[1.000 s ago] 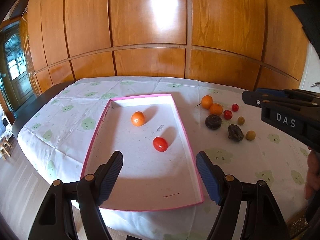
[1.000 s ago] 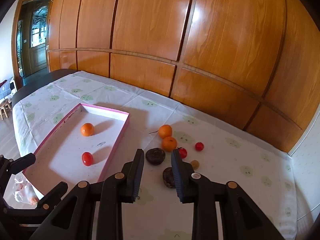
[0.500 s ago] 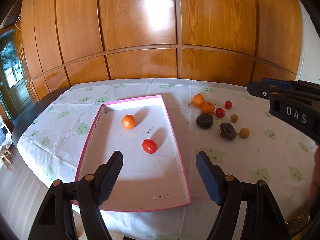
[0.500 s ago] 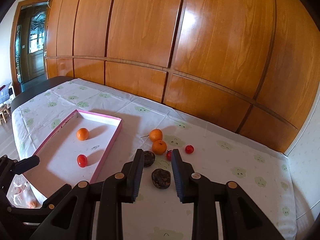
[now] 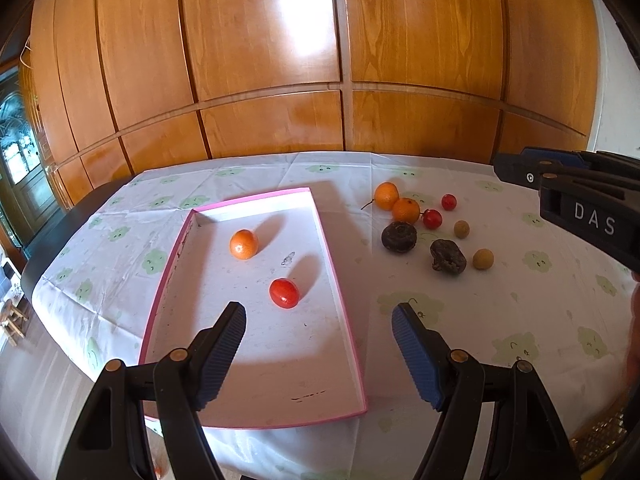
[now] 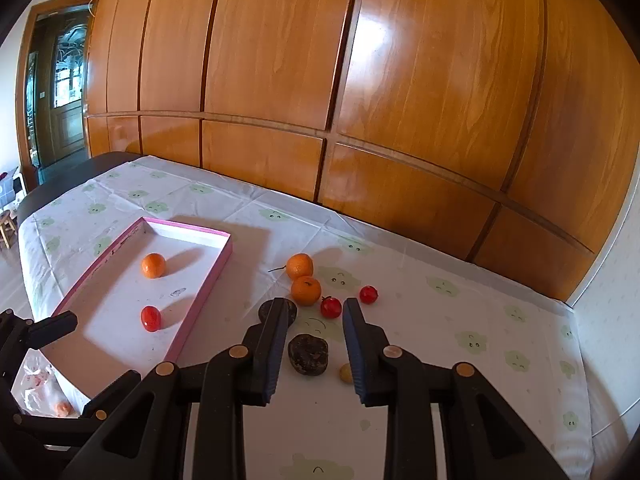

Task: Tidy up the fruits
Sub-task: 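Withdraw the right tool from the tray, then reach to the fruit pile and grasp another mandarin orange with the left tool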

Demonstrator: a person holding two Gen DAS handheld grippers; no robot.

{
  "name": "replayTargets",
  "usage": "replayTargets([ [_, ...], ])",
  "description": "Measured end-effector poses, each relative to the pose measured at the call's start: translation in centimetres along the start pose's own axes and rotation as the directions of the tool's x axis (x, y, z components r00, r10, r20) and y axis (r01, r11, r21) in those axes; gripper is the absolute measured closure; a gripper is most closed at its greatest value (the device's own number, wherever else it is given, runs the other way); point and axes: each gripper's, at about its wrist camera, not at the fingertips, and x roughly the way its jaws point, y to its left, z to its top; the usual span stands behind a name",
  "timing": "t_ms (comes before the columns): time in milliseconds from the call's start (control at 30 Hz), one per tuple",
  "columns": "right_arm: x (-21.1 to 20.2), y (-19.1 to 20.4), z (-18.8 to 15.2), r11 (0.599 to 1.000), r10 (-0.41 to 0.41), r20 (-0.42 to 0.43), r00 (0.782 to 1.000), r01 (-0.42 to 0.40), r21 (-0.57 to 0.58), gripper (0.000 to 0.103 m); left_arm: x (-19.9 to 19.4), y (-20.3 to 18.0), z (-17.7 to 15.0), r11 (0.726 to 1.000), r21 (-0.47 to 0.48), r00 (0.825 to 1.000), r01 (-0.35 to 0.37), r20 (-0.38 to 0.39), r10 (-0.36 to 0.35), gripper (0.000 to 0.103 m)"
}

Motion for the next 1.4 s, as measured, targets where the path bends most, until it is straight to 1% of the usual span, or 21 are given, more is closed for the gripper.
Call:
replayTargets([
  [167, 0.5, -0.6, 0.0, 1.0, 0.001, -0.013, 1.0, -0.001, -0.009, 0.075, 0.2, -0.3, 0.1, 1.0, 0.006, 1.0, 0.001, -0.006, -0.001, 0.027],
  [267, 1.2, -1.7, -0.1, 1.0, 0.004, -0.041, 0.999, -0.005, -0.027, 0.074, 0.5, -0.6, 0.3, 1.0, 0.009, 1.0, 0.013, -0.014, -0.013, 0.027],
  [400, 3.4, -5.3, -0.4, 1.0, 0.002, -0.119, 0.993, -0.006, -0.028, 0.074, 1.0, -1.1, 1.0, 0.999, 0.026, 0.999, 0.037, -0.025, -0.037, 0.027],
  [500, 5.4, -8.8, -1.1, 1.0, -0.019, -0.18, 0.983, 0.016, -0.018, 0.074, 1.7, -1.0, 1.9, 0.997, 0.007, 0.996, 0.076, -0.045, -0.076, 0.027],
  [633, 7.4, -12.3, -2.5, 0.999, -0.038, -0.219, 0.975, 0.041, 0.007, 0.074, 2.9, -1.1, 3.4, 0.992, -0.005, 0.99, 0.125, -0.069, -0.125, 0.027],
  [667, 7.6, -12.7, -2.7, 0.999, -0.032, -0.246, 0.969, 0.041, 0.034, 0.074, 3.3, -1.1, 4.0, 0.99, -0.011, 0.987, 0.137, -0.079, -0.138, 0.027],
  [733, 7.9, -13.7, -3.3, 0.997, -0.011, -0.245, 0.97, 0.029, 0.07, 0.074, 4.1, -1.2, 4.9, 0.988, -0.007, 0.984, 0.154, -0.088, -0.154, 0.028],
  [800, 8.4, -14.6, -3.9, 0.991, 0.023, -0.255, 0.967, 0.01, 0.13, 0.074, 5.0, -1.3, 5.9, 0.987, 0.005, 0.982, 0.161, -0.099, -0.16, 0.034],
  [833, 8.8, -14.9, -4.0, 0.988, 0.032, -0.279, 0.96, 0.012, 0.152, 0.074, 5.5, -1.4, 6.4, 0.986, 0.007, 0.98, 0.169, -0.109, -0.167, 0.035],
  [900, 8.9, -15.2, -3.8, 0.985, 0.047, -0.272, 0.961, 0.001, 0.173, 0.074, 6.7, -1.7, 7.4, 0.982, 0.014, 0.974, 0.188, -0.131, -0.184, 0.041],
  [933, 8.7, -15.1, -3.8, 0.984, 0.051, -0.263, 0.964, -0.003, 0.178, 0.074, 7.4, -2.0, 7.9, 0.981, 0.023, 0.972, 0.192, -0.142, -0.187, 0.041],
  [1000, 8.6, -15.5, -3.7, 0.978, 0.067, -0.257, 0.964, -0.013, 0.206, 0.074, 9.0, -2.4, 8.9, 0.978, 0.024, 0.965, 0.207, -0.169, -0.2, 0.047],
  [1133, 8.8, -16.3, -3.7, 0.961, 0.113, -0.26, 0.959, -0.039, 0.275, 0.074, 11.8, -3.0, 10.6, 0.974, -0.007, 0.952, 0.227, -0.21, -0.224, 0.05],
  [1200, 8.8, -16.4, -3.7, 0.956, 0.125, -0.26, 0.957, -0.045, 0.291, 0.074, 13.3, -3.2, 11.9, 0.968, -0.031, 0.942, 0.248, -0.226, -0.248, 0.052],
  [1267, 8.8, -16.3, -3.7, 0.954, 0.133, -0.263, 0.955, -0.052, 0.294, 0.074, 14.9, -3.7, 13.0, 0.966, -0.044, 0.937, 0.255, -0.237, -0.258, 0.052],
  [1333, 9.0, -16.2, -3.8, 0.955, 0.139, -0.268, 0.953, -0.057, 0.293, 0.074, 16.2, -4.1, 13.9, 0.965, -0.051, 0.933, 0.258, -0.247, -0.263, 0.052],
  [1400, 9.1, -16.1, -3.8, 0.954, 0.146, -0.27, 0.952, -0.064, 0.292, 0.074, 17.8, -4.8, 14.9, 0.968, -0.039, 0.935, 0.248, -0.252, -0.249, 0.051],
])
